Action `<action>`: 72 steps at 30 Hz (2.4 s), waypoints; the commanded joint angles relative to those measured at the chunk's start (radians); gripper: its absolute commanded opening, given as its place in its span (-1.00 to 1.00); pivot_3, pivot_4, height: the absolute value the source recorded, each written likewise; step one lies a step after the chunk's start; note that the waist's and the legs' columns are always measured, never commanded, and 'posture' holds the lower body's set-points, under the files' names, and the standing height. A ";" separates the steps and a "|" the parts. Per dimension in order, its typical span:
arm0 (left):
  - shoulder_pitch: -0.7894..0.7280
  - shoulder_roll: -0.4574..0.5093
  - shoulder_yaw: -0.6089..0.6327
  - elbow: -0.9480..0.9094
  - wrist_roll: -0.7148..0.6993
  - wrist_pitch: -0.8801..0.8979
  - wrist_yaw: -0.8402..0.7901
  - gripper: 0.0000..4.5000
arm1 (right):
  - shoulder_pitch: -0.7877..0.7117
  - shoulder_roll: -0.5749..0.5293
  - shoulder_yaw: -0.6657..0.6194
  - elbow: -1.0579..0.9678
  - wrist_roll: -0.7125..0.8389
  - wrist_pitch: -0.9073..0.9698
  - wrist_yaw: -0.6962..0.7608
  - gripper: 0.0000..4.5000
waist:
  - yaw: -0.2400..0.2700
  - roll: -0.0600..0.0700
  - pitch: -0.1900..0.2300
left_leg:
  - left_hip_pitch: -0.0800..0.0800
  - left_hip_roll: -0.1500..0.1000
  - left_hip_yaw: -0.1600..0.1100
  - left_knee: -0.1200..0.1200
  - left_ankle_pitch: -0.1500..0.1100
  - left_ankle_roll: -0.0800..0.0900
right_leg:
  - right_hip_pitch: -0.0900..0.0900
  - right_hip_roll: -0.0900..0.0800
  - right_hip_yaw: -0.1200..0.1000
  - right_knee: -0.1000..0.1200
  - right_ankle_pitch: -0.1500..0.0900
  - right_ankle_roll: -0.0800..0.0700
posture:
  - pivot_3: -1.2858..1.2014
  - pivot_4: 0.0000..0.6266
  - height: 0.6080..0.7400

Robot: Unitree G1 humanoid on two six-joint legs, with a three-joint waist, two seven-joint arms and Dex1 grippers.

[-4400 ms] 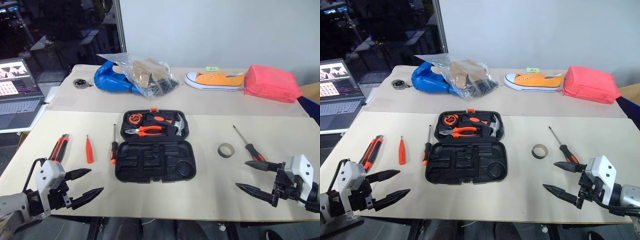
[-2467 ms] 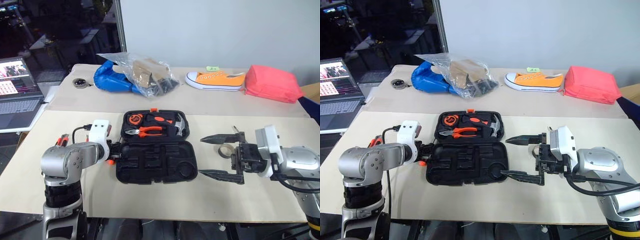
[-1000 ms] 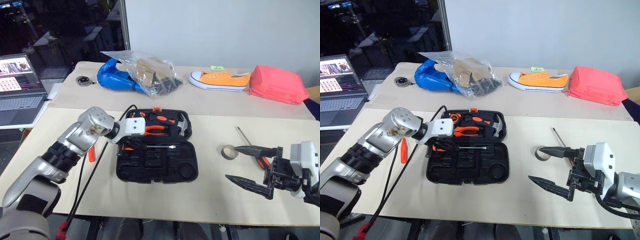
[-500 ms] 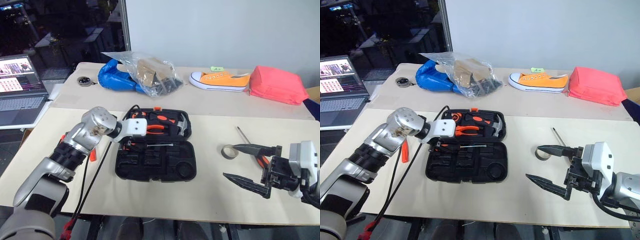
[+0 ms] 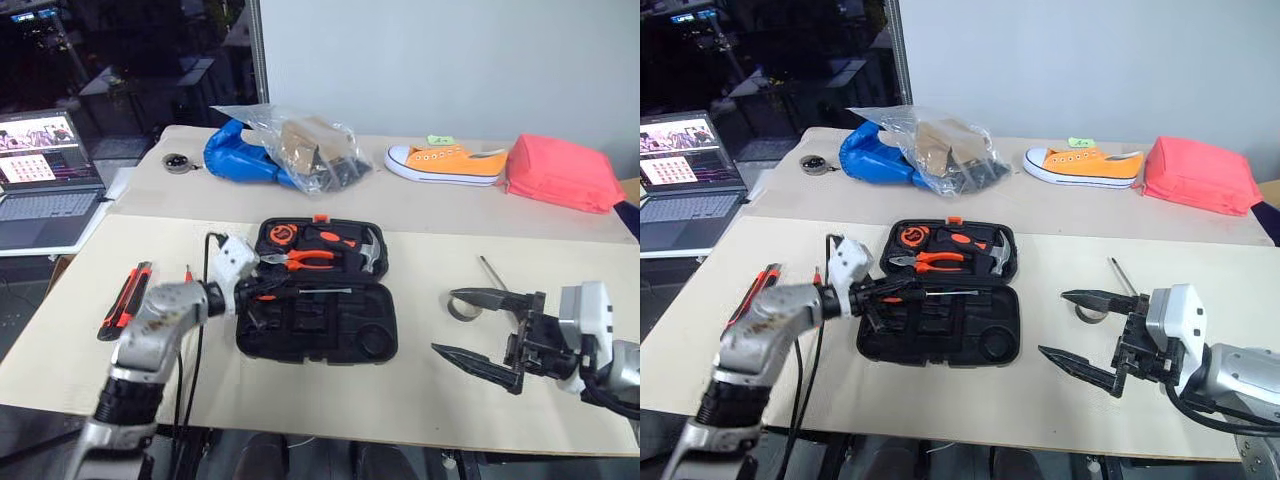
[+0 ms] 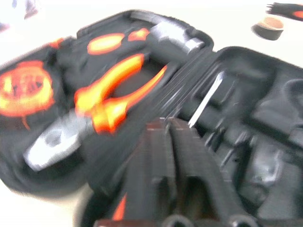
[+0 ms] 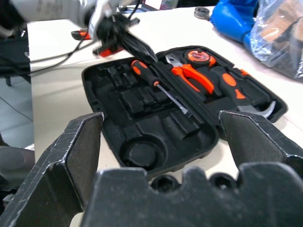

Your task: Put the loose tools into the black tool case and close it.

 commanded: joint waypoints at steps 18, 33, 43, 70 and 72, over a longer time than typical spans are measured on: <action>-0.013 0.225 -0.216 0.269 0.307 -0.350 -0.011 -0.99 | -0.019 -0.017 -0.005 0.012 -0.092 0.055 -0.110 1.00 | -0.033 0.009 -0.013 | 0.020 0.002 0.004 -0.004 -0.001 -0.002 | 0.019 0.001 0.004 0.000 -0.006 -0.010 | 0.03 -0.52 1.00; 0.007 0.101 -0.015 0.060 -0.071 -0.233 -0.039 -0.99 | -0.056 -0.006 0.004 0.012 -0.122 0.070 -0.165 1.00 | -0.049 0.009 -0.012 | 0.020 0.005 0.007 -0.005 0.000 -0.001 | 0.015 -0.001 0.005 0.000 -0.004 -0.011 | 0.03 -0.52 1.00; -0.063 0.274 0.122 -0.394 -0.683 0.324 -0.186 -0.24 | -0.212 -0.160 0.081 0.151 -0.262 0.393 -0.383 1.00 | -0.027 -0.001 -0.005 | -0.002 0.003 0.010 -0.004 -0.004 0.001 | -0.005 -0.001 0.003 -0.003 -0.001 -0.001 | 0.03 -0.52 1.00; -0.282 0.142 -0.006 -0.429 -0.707 0.402 -0.015 0.91 | -0.646 -0.205 0.447 0.758 -0.461 0.643 -0.402 -0.33 | -0.027 0.000 -0.001 | -0.002 0.000 0.009 -0.002 -0.005 0.002 | -0.002 -0.002 0.003 -0.005 -0.003 0.002 | 0.03 -0.52 1.00; -0.255 0.141 0.012 -0.440 -0.689 0.369 -0.010 0.91 | -0.622 -0.224 0.398 0.710 -0.448 0.603 -0.379 -0.69 | -0.027 0.000 -0.001 | -0.001 0.000 0.009 -0.002 -0.005 0.002 | -0.002 -0.002 0.004 -0.005 -0.003 0.002 | 0.03 -0.52 1.00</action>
